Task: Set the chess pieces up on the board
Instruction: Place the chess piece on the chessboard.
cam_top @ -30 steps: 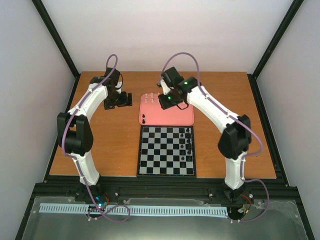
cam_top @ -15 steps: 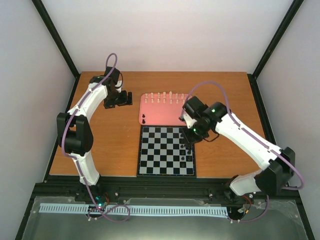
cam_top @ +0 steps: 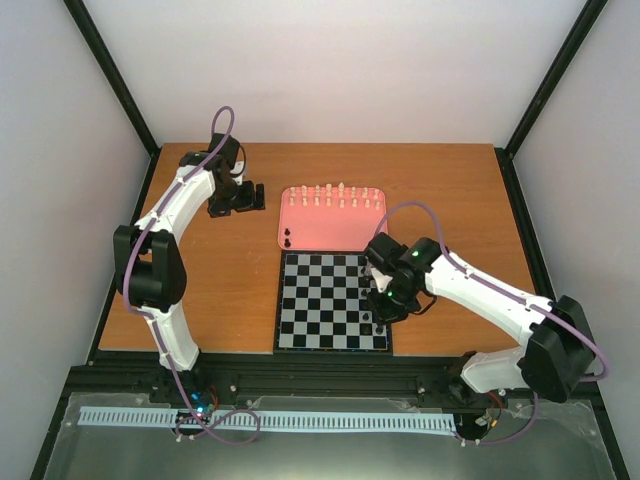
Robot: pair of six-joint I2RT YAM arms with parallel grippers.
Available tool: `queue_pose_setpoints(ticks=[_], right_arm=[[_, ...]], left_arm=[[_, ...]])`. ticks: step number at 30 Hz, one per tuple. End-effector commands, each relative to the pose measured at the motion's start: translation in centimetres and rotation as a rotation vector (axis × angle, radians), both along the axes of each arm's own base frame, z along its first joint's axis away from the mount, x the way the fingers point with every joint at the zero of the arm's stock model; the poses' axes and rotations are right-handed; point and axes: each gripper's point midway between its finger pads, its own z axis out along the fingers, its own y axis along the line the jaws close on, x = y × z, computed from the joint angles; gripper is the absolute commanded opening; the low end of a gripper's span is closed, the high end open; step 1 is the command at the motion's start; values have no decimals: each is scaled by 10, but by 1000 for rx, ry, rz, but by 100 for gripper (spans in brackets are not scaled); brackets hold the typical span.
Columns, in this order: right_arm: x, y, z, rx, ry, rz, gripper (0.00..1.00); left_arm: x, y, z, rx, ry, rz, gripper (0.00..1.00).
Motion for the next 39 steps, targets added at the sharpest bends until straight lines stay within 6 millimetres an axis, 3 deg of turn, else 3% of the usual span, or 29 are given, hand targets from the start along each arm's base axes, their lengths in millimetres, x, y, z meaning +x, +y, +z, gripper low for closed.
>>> queue_pose_setpoints(ticks=[1,6,39], right_arm=[[11,5,-16,-2,-37,-50,3],[13,6,-32,-14,-30,-85,3],[20,-6,-54,-127,-27,-135,3]], left_arm=[[4,-1,12,-13,-31,13,100],[4,-1,11,-14,-28,13,100],[4,1,8,2,-23,14,100]])
